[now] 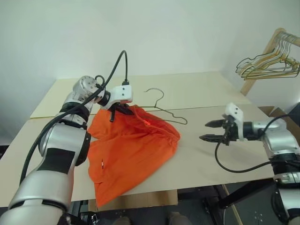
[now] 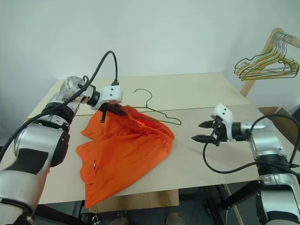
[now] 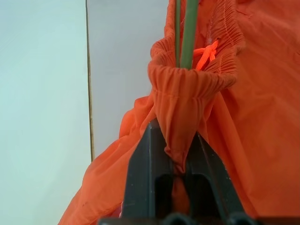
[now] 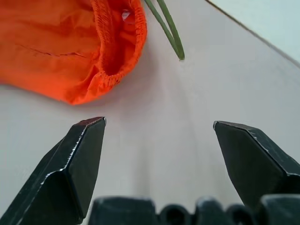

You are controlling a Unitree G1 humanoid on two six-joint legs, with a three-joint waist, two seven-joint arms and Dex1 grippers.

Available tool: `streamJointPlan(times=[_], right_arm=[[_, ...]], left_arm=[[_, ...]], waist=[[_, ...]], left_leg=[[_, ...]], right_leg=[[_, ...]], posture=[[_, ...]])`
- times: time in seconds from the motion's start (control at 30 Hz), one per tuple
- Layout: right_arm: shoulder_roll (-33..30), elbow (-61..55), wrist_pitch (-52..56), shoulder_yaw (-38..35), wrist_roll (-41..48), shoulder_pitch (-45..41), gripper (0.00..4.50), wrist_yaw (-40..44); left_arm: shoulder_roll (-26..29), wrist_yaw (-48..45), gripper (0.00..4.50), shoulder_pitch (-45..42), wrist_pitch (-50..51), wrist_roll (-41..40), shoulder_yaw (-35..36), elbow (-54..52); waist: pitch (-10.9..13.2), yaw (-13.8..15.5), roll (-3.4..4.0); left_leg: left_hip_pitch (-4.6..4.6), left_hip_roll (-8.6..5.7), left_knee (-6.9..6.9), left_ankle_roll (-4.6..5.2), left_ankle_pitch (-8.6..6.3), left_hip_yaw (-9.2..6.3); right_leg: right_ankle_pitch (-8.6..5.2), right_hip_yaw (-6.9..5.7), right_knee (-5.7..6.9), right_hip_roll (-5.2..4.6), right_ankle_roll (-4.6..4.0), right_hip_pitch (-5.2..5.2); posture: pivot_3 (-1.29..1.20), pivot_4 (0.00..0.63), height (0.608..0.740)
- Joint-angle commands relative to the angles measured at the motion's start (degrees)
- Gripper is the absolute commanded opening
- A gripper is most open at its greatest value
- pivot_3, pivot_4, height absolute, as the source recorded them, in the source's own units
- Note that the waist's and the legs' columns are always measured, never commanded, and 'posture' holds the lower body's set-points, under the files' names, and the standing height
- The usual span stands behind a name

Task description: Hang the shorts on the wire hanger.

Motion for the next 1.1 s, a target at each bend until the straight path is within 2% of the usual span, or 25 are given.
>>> streamJointPlan(times=[0.03, 0.27, 0.4, 0.6, 0.7, 1.03, 1.07, 1.1], right_arm=[[4.7, -4.9, 9.6, -2.6, 5.3, 3.0, 4.28, -5.3], [15.3, -12.0, 11.1, -2.2, 6.3, 9.0, 4.28, -16.3], [20.0, -12.4, 11.4, -1.7, 6.7, 8.9, 4.28, -20.2], [23.5, -7.6, 11.7, -0.9, 6.1, 5.9, 4.28, -23.9], [23.9, -5.3, 11.5, -1.1, 6.4, 5.0, 3.72, -24.1], [25.9, -0.4, 9.5, -0.9, 6.2, 2.5, 0.4, -24.1], [25.9, -0.2, 9.7, -1.1, 6.4, 2.4, 0.1, -24.4], [25.4, -0.1, 9.6, -1.2, 6.2, 2.3, 0.04, -24.3]], left_arm=[[0.8, -0.6, 0.0, -2.7, -1.4, -1.1, 1.2, -1.4], [1.0, -0.3, 0.0, -2.8, -1.8, -0.7, 1.3, -1.3], [0.8, 0.2, 0.0, -2.9, -1.9, -0.7, 1.4, -1.3], [0.6, 0.4, 0.0, -2.9, -1.9, -0.8, 1.5, -1.3], [0.5, 0.5, 0.0, -2.8, -2.0, -0.9, 1.6, -1.3], [1.2, -0.3, 0.0, -2.2, -2.1, -1.5, 2.3, -1.5], [1.3, -0.4, 0.0, -2.2, -2.1, -1.5, 2.3, -1.5], [1.5, -0.9, 0.0, -2.3, -1.9, -2.1, 2.9, -1.6]], waist=[[0.0, -0.4, -0.01], [0.0, -0.1, -0.02], [0.0, 0.0, -0.02], [0.0, 0.0, -0.02], [0.0, -0.1, -0.02], [0.0, -0.1, -0.02], [0.0, -0.1, -0.02], [0.0, -0.1, -0.02]], left_leg=[[0.02, 0.01, 0.0, 0.0, 0.0, 0.01], [0.02, -0.01, 0.16, -0.01, 0.0, -0.03], [-0.03, -0.02, 0.19, -0.01, 0.0, -0.03], [-0.07, -0.03, 0.19, 0.0, 0.0, -0.03], [-0.05, -0.02, 0.19, 0.0, 0.0, -0.03], [-0.06, -0.02, 0.19, 0.0, 0.0, -0.07], [-0.07, -0.02, 0.19, 0.0, 0.0, -0.07], [-0.08, -0.03, 0.19, 0.0, 0.0, -0.07]], right_leg=[[0.0, 0.03, 0.04, 0.01, 0.0, -0.01], [-0.07, 0.08, 0.5, 0.05, 0.01, -0.15], [-0.07, 0.08, 0.47, 0.04, 0.02, -0.17], [-0.07, 0.07, 0.46, 0.03, 0.02, -0.18], [-0.07, 0.07, 0.47, 0.04, 0.02, -0.18], [-0.07, 0.05, 0.49, 0.05, 0.02, -0.19], [-0.07, 0.05, 0.48, 0.04, 0.02, -0.19], [-0.07, 0.05, 0.48, 0.03, 0.02, -0.19]], posture=[[-0.03, 0.0, 0.74], [-0.02, 0.0, 0.74], [-0.03, 0.0, 0.74], [-0.03, 0.0, 0.74], [-0.02, 0.0, 0.74], [-0.01, 0.0, 0.74], [-0.01, 0.0, 0.74], [-0.01, 0.0, 0.74]])
